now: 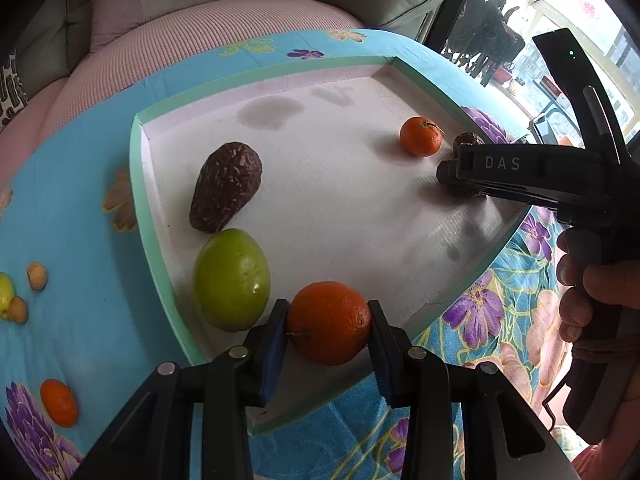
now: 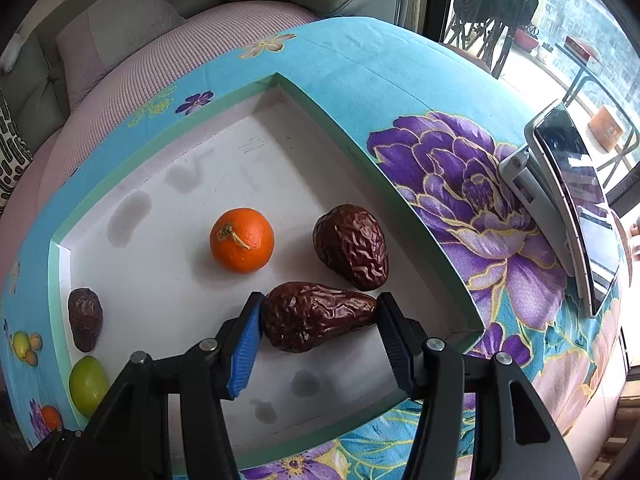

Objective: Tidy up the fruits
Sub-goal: 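Open both tools, dropping the date and the orange into the tray, then move both open tools back to the remaining fruits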

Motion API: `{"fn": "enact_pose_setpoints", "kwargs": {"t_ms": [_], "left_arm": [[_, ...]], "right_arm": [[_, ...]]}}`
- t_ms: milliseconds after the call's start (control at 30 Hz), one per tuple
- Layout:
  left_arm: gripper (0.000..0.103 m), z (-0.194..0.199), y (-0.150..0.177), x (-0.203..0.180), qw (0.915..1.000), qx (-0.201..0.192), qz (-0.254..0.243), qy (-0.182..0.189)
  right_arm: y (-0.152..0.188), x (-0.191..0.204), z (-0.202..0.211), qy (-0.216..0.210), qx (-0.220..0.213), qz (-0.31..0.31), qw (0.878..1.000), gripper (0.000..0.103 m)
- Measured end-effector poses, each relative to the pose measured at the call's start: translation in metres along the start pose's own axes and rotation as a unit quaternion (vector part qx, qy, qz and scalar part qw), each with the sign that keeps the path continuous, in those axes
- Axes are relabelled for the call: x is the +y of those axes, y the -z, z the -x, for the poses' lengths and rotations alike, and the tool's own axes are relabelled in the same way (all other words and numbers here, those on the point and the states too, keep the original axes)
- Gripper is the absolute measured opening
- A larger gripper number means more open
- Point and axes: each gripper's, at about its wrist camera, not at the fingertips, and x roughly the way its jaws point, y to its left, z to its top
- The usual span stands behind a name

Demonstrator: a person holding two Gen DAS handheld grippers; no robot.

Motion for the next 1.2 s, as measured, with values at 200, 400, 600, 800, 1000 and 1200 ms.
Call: {"fn": "enact_pose_setpoints", "kwargs": {"t_ms": [200,400,600,800,1000,1200], "left_arm": [[0.042,0.001,-0.001,0.000,1.0000,0.005,0.001,-0.004],[0.042,0.008,-0.001,0.002,1.0000,0.004,0.007,-0.001],[0.050,0.019,-0.002,0.002,1.0000,-0.004,0.003,-0.002],[0.066,0.032,-0.005,0.003,0.9996,-0.021,0.001,-0.020],[0.078,0.045,-0.009,0.016,0.9980,-0.037,0.019,-0.047],[0.080,0.054,-0.010,0.052,0.9928,-0.044,0.070,-0.087]], "right_arm": [[0.001,0.003,-0.003,0.011,0.003,0.011,1.000,0.058],[0.000,0.005,-0.005,0.012,0.005,0.017,1.000,0.060],[0.000,0.007,-0.006,0.006,0.007,0.025,1.000,0.070],[-0.002,0.008,0.002,0.007,-0.007,0.026,1.000,0.073],[-0.004,0.010,0.015,0.001,-0.027,0.032,0.999,0.090],[-0.003,0.017,0.021,0.007,-0.039,0.043,0.998,0.091]]}}
